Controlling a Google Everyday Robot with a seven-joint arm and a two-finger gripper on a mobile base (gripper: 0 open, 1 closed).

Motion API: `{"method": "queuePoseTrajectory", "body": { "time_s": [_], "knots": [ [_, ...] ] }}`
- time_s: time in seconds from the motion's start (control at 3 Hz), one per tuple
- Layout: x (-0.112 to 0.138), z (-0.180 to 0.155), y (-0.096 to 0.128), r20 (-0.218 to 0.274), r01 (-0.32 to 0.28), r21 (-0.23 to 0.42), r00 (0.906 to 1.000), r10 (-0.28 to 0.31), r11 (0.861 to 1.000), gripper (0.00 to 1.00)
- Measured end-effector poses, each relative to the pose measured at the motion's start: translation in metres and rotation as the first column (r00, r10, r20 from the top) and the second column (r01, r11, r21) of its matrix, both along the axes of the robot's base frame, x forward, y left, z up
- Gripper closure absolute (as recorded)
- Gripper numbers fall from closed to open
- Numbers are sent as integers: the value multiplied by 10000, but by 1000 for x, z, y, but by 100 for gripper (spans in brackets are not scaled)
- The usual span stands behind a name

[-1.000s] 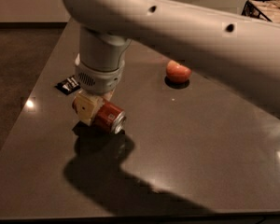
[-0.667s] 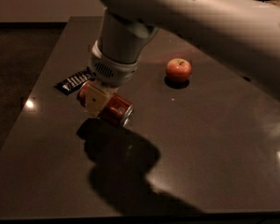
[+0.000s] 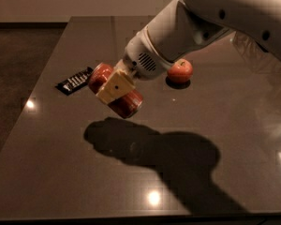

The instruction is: Place coke can upright

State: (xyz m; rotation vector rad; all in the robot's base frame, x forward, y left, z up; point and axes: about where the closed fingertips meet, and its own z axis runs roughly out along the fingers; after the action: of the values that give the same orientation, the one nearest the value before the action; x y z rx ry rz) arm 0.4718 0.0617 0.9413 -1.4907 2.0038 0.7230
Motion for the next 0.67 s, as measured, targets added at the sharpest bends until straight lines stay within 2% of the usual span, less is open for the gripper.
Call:
{"method": "queuePoseTrajectory", "body": {
  "time_s": [0.33, 0.67],
  "knots": [
    [-3, 3, -6, 363, -72, 1753, 9993, 9, 9845, 100],
    [-8, 6, -14, 959, -116, 3176, 9952, -200, 9482, 100]
  ]
}}
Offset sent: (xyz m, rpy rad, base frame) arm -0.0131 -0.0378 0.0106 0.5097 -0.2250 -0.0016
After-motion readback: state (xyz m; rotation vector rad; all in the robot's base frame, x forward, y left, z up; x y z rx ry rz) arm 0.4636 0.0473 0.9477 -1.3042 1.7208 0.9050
